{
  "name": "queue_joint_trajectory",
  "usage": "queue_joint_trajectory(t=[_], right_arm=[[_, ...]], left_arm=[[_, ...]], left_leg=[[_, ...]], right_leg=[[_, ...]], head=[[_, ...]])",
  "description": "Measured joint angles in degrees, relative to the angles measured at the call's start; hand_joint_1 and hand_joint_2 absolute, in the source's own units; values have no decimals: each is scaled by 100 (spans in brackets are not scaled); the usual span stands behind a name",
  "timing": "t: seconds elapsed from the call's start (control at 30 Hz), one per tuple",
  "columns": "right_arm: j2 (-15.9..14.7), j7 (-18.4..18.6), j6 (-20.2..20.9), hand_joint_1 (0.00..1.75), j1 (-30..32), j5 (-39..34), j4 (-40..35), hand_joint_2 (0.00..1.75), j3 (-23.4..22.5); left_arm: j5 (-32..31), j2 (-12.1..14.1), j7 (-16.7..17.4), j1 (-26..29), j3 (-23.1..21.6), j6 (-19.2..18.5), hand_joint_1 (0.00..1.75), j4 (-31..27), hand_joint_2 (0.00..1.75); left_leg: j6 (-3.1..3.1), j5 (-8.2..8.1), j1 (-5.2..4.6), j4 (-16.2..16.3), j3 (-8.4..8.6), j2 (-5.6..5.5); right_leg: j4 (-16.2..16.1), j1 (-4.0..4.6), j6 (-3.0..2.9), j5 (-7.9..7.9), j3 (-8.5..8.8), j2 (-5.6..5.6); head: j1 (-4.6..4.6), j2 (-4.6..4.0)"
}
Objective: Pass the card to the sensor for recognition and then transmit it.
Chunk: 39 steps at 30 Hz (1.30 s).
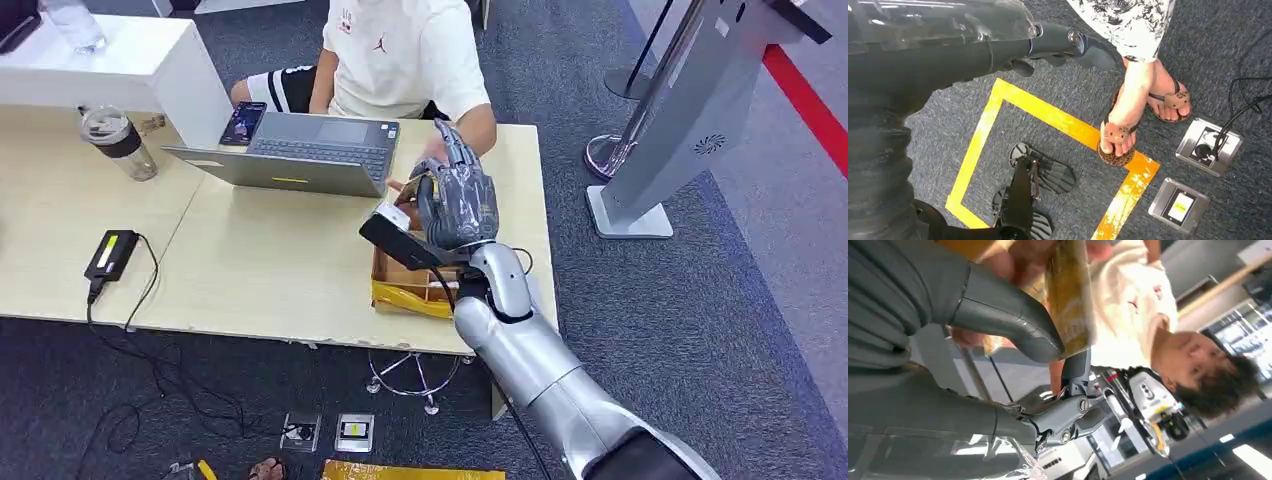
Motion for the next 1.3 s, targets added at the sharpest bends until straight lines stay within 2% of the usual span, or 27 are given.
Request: queue_joint_trajectory(t=[0.03, 0.23, 0.43, 0.57, 1.0, 1.17, 1.3], right_arm=[[7, 37, -7, 0, -8, 33, 133, 175, 9], [9, 216, -61, 0, -42, 96, 651, 175, 96], [-76, 188, -201, 0, -65, -42, 874, 175, 74], [-354, -79, -201, 0, -315, -370, 992, 175, -4], [-977, -112, -398, 0, -399, -868, 1108, 175, -383], [-1334, -195, -505, 0, -412, -1297, 1105, 175, -669], [-1737, -360, -597, 0, -368, -1877, 1105, 175, -1003]], left_arm=[[0, -2, 2, 5, 0, 0, 0, 0, 175], [59, -2, 2, 17, 0, 22, 0, 0, 175], [92, 4, 52, 26, 0, 50, 0, 0, 175], [146, 4, 52, 34, 0, 87, 0, 0, 175], [304, 7, 162, 66, 0, 203, 0, 2, 175], [369, 7, 203, 69, 0, 284, 0, 2, 175], [426, 7, 242, 83, 2, 387, 0, 2, 175]], left_leg=[[0, 0, 0, 0, -1, 0], [0, 1, -1, 1, 3, 2], [0, 0, 0, 2, 3, 6], [0, 1, -2, 2, 1, 7], [1, 0, -4, 4, 5, 13], [1, 0, -7, 5, 8, 12], [2, -1, -10, 6, 7, 11]], right_leg=[[0, 0, 0, 0, 0, -1], [0, -1, 1, 2, 0, 5], [0, -1, 1, 2, -5, 8], [-1, -1, 1, 2, -5, 8], [-1, -5, 2, 3, -6, 11], [-3, -8, 3, 4, -7, 11], [-5, -12, 3, 4, -7, 10]], head=[[2, 0], [0, 0], [0, 0], [2, 0], [0, 0], [2, 0], [-4, 0]])
